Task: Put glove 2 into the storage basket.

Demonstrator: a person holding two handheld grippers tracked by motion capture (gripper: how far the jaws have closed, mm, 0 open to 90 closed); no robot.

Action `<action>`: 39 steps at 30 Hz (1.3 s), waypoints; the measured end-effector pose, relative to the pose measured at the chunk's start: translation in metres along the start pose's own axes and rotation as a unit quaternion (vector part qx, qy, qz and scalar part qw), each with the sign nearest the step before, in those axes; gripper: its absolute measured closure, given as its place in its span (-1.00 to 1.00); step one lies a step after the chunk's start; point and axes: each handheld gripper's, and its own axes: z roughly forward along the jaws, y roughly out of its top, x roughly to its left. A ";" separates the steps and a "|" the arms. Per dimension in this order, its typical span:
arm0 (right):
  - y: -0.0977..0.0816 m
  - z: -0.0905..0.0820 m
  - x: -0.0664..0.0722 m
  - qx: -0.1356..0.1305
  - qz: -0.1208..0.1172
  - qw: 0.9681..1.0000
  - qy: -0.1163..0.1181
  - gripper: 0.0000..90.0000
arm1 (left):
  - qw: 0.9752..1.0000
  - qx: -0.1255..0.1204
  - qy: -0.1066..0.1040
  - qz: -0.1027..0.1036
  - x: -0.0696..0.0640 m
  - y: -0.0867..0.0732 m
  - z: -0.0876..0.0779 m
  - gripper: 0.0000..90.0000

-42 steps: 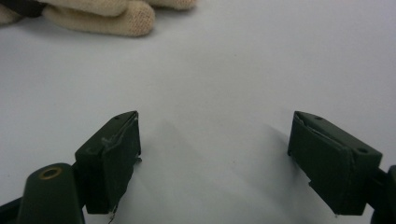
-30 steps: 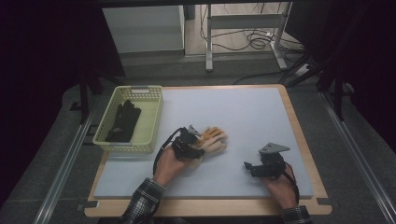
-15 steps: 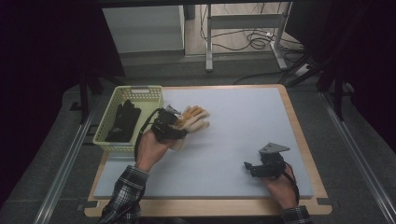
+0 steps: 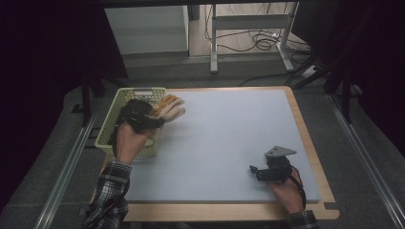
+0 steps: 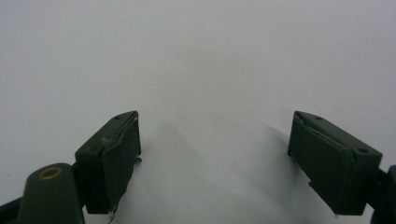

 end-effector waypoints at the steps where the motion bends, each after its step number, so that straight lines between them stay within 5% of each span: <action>1: 0.000 0.000 0.000 0.000 0.000 1.000 0.000 -0.63 | 1.000 0.000 0.008 -0.009 0.008 -0.002 0.000 0.20; 9: 0.000 0.000 0.000 0.000 0.000 1.000 0.000 -0.63 | 0.997 0.007 0.053 -0.058 0.054 -0.012 0.008 0.19; 14: 0.000 0.000 0.000 0.000 0.000 1.000 0.000 -0.63 | 0.995 0.031 0.069 -0.069 0.069 -0.017 0.027 0.18; 22: 0.000 0.000 0.000 0.000 0.000 1.000 0.000 -0.63 | 0.992 0.089 0.072 -0.052 0.065 -0.015 0.067 0.16; 25: 0.000 0.000 0.000 0.000 0.000 1.000 0.000 -0.63 | 0.993 0.090 0.054 -0.053 0.061 -0.009 0.074 0.15; 29: 0.000 0.000 0.000 0.000 0.000 1.000 0.000 -0.63 | 0.989 0.130 0.048 -0.049 0.059 -0.005 0.090 0.09; 33: 0.000 0.000 0.000 -0.001 0.000 1.000 0.000 -0.63 | 0.985 0.164 0.025 -0.048 0.061 -0.007 0.100 -0.30; 34: 0.000 0.000 0.000 0.000 0.000 1.000 0.000 -0.63 | 0.983 0.171 0.026 -0.062 0.063 -0.008 0.100 -0.38; 36: 0.000 0.000 0.000 0.000 0.000 1.000 0.000 -0.63 | 0.982 0.173 0.017 -0.069 0.066 -0.009 0.096 -0.72; 39: 0.000 0.000 0.000 0.000 0.000 1.000 0.000 -0.63 | 0.984 0.168 0.024 -0.056 0.066 -0.007 0.083 -0.86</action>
